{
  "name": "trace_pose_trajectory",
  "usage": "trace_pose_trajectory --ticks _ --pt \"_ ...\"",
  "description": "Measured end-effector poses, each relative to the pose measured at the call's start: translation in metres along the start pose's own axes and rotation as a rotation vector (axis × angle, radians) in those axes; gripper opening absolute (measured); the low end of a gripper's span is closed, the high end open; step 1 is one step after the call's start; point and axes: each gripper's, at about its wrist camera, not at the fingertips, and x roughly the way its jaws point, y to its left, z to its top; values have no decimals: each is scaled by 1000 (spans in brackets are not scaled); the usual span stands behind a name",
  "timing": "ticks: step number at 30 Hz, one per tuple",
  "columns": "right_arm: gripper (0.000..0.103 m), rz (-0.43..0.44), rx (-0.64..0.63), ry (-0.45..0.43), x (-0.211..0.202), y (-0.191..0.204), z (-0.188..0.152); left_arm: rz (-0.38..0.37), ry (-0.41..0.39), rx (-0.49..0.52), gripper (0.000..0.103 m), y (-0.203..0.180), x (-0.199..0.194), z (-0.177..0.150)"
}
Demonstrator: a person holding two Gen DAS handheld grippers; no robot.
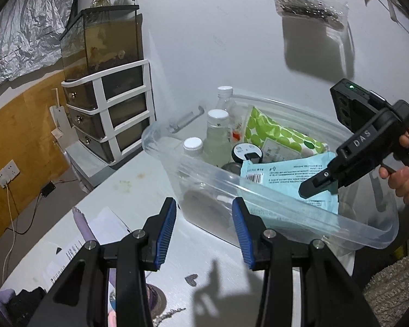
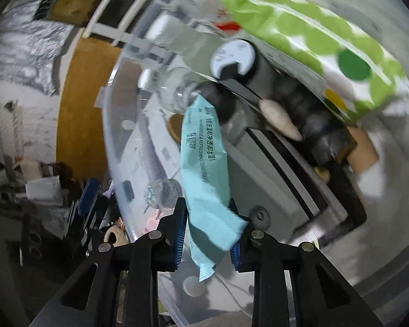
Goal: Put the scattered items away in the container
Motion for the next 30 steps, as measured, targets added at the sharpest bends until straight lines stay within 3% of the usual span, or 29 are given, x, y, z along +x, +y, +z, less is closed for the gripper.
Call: trace_pose_trajectory --ticks 2,4,10,11,13,15,18,20,25,30 --pt "36 -20 -9 18 0 -1 -4 -1 5 -5 42 -1 -1 -3" --pt "69 -37 -33 22 -4 1 -9 1 9 -9 42 -1 -1 -5" --pt "70 -102 -71 113 -18 0 -21 11 12 -26 42 1 -4 -10" --pt "67 -120 -94 123 -23 0 -22 13 12 -28 42 2 -5 -11" --pt "26 -162 -152 119 -34 2 -23 18 14 -31 42 2 -6 -13" --pt "11 -197 -194 95 -42 6 -19 21 15 -35 42 2 -8 -15" --pt "11 -280 -231 29 -51 4 -9 27 22 -38 42 1 -8 -19" --pt "11 -288 -216 5 -53 -1 -2 33 26 -37 42 0 -9 -20" --pt "11 -241 -185 67 -34 -11 4 42 32 -53 42 0 -11 -25" --pt "7 -187 -216 97 -6 8 -2 50 38 -67 42 -1 -11 -29"
